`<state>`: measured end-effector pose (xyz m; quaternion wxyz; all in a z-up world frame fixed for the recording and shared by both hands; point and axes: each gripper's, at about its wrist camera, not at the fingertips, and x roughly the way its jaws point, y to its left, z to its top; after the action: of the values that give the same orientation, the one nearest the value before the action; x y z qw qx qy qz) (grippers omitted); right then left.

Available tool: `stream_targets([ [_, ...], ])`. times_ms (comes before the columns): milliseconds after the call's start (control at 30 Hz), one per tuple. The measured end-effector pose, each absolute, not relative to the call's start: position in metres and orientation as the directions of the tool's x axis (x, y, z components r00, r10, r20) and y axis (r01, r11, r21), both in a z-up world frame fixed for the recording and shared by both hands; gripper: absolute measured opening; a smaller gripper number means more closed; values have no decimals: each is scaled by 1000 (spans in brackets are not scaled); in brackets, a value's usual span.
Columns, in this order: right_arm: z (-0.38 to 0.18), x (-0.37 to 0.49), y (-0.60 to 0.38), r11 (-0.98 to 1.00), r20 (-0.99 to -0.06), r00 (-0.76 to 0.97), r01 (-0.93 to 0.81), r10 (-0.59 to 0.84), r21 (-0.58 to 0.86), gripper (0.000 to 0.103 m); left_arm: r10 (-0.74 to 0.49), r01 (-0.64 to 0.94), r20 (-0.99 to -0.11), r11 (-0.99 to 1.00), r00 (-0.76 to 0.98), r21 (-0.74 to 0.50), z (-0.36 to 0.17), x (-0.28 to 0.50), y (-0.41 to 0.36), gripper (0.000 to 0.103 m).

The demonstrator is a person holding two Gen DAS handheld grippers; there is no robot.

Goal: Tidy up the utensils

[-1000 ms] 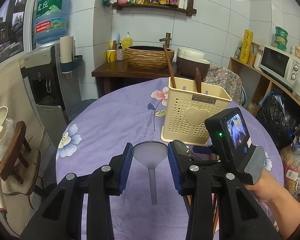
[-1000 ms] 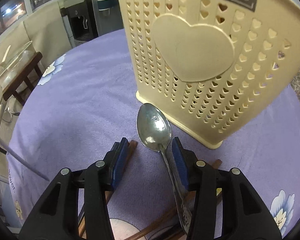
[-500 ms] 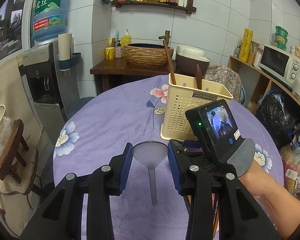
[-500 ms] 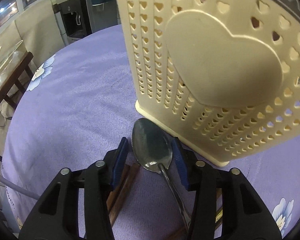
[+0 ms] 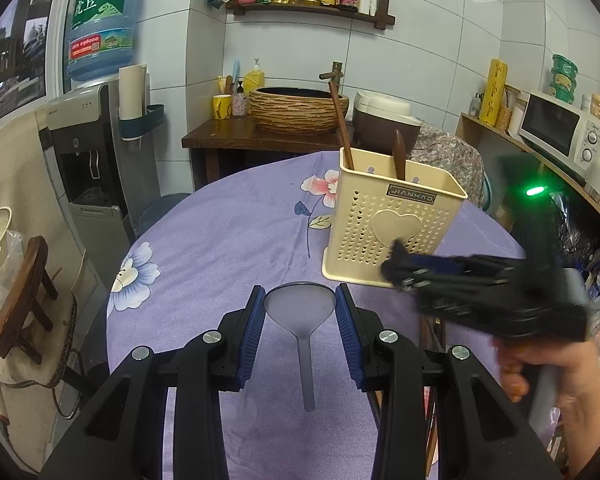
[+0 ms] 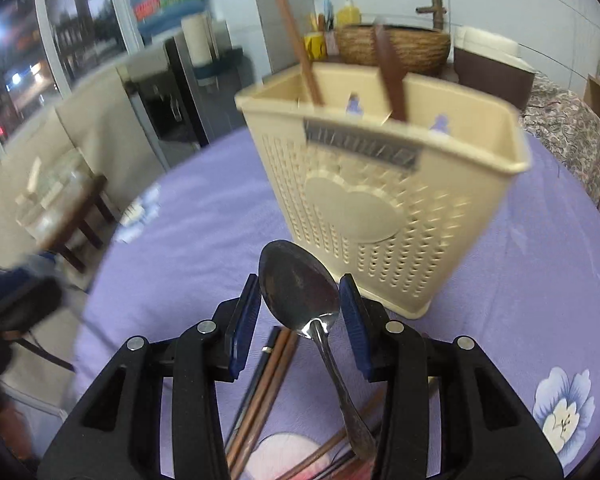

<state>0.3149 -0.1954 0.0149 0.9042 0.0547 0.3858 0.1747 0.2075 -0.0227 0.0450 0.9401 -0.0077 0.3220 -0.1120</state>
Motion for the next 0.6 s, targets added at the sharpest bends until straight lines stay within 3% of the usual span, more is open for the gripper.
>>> stream_targets([
  [133,39,286,-219,918,-607,690,-267,395,294,39,-215,201,-600,975,770,-93,45,206,-22,36],
  [600,46,258,-230,928,-576,729,-261,371,267,37,-222,201,-587,974,778,-101,47,205,-21,36],
])
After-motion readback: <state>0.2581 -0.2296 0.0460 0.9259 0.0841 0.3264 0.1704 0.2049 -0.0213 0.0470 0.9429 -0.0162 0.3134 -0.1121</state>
